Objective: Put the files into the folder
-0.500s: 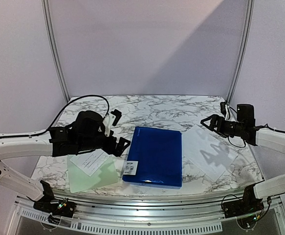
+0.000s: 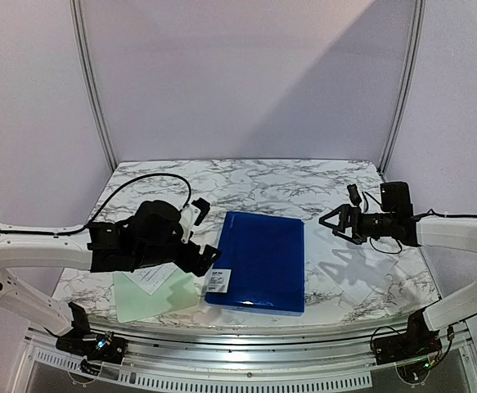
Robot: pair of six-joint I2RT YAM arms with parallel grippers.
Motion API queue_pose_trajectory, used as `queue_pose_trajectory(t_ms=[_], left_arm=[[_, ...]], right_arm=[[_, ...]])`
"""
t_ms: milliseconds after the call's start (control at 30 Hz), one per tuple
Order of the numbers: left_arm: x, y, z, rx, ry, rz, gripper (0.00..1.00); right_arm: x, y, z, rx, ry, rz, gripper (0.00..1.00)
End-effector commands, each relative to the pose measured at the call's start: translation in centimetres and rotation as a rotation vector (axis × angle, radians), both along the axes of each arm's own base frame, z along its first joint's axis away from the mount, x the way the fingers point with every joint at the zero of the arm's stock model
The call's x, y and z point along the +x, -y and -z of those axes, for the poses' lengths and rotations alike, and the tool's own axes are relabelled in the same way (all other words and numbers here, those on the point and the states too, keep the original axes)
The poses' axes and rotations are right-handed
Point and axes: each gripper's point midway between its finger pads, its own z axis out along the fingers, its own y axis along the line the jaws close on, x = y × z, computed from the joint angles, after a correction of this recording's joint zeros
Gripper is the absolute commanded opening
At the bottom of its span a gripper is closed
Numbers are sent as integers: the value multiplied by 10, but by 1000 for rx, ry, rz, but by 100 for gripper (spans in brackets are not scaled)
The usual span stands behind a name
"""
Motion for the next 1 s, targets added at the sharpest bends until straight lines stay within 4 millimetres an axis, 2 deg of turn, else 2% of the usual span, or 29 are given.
queue_pose_trajectory(t_ms=[0, 200, 400, 833, 967], left_arm=[[-8, 1, 19, 13, -22, 14, 97], [-14, 8, 27, 15, -19, 51, 97], [-25, 21, 22, 9, 16, 115, 98], [-30, 30, 21, 24, 44, 143, 98], [-30, 37, 13, -8, 67, 147, 97]], right_arm=[[-16, -20, 9, 45, -24, -64, 99], [-28, -41, 24, 74, -76, -114, 99], [-36, -59, 36, 116, -126, -147, 99], [-41, -72, 58, 143, -215, -151, 99], [-43, -77, 61, 158, -229, -158, 99]])
